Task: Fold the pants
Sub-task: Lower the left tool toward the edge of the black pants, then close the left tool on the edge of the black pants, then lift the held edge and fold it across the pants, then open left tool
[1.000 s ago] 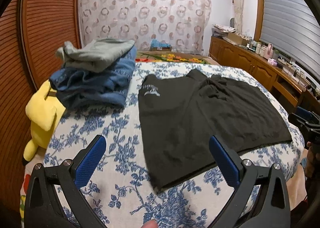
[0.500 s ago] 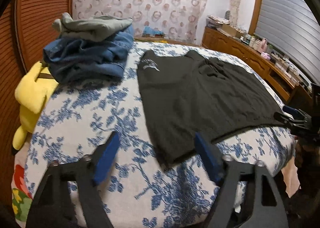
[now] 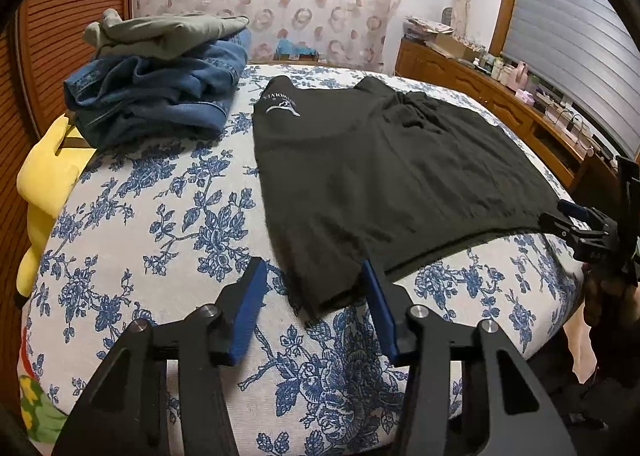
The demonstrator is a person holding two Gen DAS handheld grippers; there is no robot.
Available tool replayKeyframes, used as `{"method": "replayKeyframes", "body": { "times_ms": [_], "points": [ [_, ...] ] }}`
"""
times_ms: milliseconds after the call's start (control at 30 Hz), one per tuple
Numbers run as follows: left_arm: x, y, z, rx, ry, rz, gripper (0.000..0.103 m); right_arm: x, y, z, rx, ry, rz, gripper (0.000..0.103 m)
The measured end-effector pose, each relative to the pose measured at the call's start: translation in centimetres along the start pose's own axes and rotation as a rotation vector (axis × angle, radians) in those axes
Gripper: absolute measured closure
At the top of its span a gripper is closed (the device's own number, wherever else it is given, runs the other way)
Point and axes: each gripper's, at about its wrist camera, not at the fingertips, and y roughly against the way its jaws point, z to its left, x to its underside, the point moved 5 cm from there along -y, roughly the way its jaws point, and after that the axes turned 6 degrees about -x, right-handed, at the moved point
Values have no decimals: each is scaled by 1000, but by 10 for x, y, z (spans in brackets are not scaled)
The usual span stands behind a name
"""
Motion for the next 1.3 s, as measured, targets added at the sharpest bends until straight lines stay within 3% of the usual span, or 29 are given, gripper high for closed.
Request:
{"method": "replayKeyframes", "body": {
  "times_ms": [67,100,133,367,533,867,1300],
  "points": [
    [-1,-1,-2,-5,-12,-2,54,1,-6,-1,0,6,-14,0],
    [-1,-2,-3,-6,-20,-4,63,3,-2,0,-2,8,-23,0],
    [-2,-3,-3,-1,-23,-2,66,4,-2,0,-2,10,-29,0],
    [-3,-3,-5,22,-29,6,72,10,-4,3,-7,17,-44,0],
    [-7,0,-7,53,-22,-10,92,5,-8,0,-10,19,-40,0],
    [-38,27,-30,127,-64,-91,96,-9,-11,-3,-32,25,2,2],
    [-84,18,-86,232,-175,-124,97,-8,2,-12,-58,-4,-10,10]
  ]
}}
